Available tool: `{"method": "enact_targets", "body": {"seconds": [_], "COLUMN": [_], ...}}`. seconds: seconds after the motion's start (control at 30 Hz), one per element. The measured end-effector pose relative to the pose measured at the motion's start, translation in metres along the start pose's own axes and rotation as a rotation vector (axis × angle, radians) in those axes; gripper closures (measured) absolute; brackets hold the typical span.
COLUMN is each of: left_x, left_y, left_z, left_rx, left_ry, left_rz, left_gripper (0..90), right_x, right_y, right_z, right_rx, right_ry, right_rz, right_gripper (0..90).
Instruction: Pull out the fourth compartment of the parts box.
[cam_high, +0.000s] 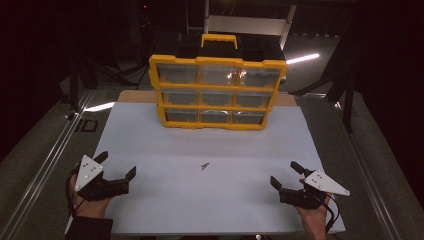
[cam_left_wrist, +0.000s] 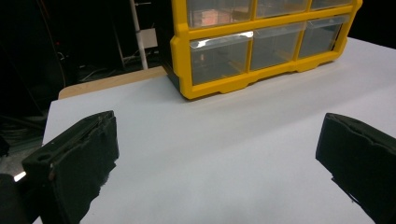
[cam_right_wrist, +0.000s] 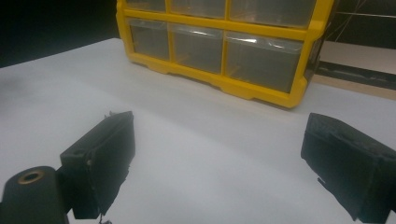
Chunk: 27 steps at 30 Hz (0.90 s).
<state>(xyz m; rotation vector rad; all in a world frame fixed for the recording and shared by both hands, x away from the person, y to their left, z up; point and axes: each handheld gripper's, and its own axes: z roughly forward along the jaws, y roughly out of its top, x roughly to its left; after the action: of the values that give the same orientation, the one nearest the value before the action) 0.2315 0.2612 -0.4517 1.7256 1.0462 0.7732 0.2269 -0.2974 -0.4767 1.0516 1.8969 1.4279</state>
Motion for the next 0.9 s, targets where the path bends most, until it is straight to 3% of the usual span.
{"method": "enact_targets", "body": {"seconds": [0.27, 0.63, 0.9], "left_x": [-0.005, -0.011, -0.026], "left_y": [0.002, 0.018, 0.048], "left_z": [0.002, 0.003, 0.007], "left_rx": [0.022, -0.018, -0.044], "left_ry": [0.010, 0.015, -0.004], "left_rz": [0.019, 0.026, 0.110], "left_gripper": [0.0, 0.0, 0.0], "right_x": [0.001, 0.002, 0.002], "right_y": [-0.001, -0.003, -0.003], "right_z": [0.001, 0.002, 0.002], "right_rx": [0.009, 0.010, 0.005], "right_ry": [0.007, 0.012, 0.009], "right_rz": [0.003, 0.011, 0.013], "right_gripper": [10.0, 10.0, 9.9]}}
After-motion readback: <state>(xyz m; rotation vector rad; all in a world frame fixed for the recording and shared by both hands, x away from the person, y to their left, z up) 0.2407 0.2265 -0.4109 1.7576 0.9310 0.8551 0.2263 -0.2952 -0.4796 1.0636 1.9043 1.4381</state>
